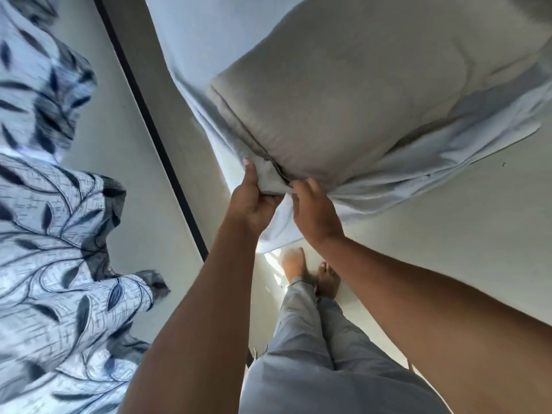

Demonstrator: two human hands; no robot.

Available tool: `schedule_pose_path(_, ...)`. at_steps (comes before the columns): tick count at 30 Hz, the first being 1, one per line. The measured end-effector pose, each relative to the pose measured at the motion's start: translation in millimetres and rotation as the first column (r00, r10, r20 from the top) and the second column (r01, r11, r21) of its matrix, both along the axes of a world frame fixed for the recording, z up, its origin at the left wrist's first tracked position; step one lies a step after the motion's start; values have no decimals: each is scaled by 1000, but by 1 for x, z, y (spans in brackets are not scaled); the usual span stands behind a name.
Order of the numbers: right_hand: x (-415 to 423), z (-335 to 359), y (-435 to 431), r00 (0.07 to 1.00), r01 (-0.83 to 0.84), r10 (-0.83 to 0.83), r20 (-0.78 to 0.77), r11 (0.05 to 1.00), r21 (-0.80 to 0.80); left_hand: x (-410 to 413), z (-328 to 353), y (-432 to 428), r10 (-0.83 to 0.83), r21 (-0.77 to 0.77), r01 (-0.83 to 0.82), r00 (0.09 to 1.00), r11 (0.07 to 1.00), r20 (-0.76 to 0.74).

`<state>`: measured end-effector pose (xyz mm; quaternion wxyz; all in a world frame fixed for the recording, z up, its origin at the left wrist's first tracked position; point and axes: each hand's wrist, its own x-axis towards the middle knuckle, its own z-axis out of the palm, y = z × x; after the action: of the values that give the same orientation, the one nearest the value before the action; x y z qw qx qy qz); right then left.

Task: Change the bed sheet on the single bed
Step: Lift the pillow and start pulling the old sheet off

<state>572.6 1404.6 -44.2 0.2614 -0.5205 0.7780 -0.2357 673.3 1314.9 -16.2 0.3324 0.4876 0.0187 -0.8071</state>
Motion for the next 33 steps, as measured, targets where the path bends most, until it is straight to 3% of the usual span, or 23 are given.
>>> schedule_pose_path(3, -16, 21, -9, 999, 25, -31, -40, 992, -124, -13, 24, -6, -73, -48, 73, 997, 996, 5)
schedule_pose_path(6, -27, 30, -12, 999, 35, -38, -16, 986, -162, -12, 21, -9, -119, -35, 125, 983, 992, 143)
schedule_pose_path(10, -34, 20, -6, 991, -129, 127, 51, 991, 35, 9, -7, 1, -200, 73, 186, 918, 980, 342)
schedule_pose_path(11, -34, 17, -2, 980, -192, 185, 73, 976, 103, 17, -16, 6, -263, 111, 238, 862, 965, 434)
schedule_pose_path(13, -34, 16, 2, 966, -246, 225, 127, 954, 175, 31, -26, 11, -403, 194, 369, 660, 909, 634)
schedule_pose_path(17, -30, 26, -1, 975, -193, 163, 151, 959, 208, 46, -24, 3, -492, 254, 513, 405, 820, 770)
schedule_pose_path(20, -31, 35, -14, 975, -197, 160, 155, 943, 269, 44, -17, -22, -463, 263, 708, 102, 656, 880)
schedule_pose_path(23, -32, 38, -44, 989, -140, 122, 83, 952, 271, 29, -9, -65, -321, 256, 836, -102, 486, 942)
schedule_pose_path(29, -16, 49, -137, 998, 19, -3, -60, 964, 265, 20, 0, -181, -131, 167, 961, -140, 221, 981)
schedule_pose_path(33, 12, 61, -219, 987, 127, -84, -138, 932, 339, 29, -2, -268, -123, 200, 979, -193, 46, 973)
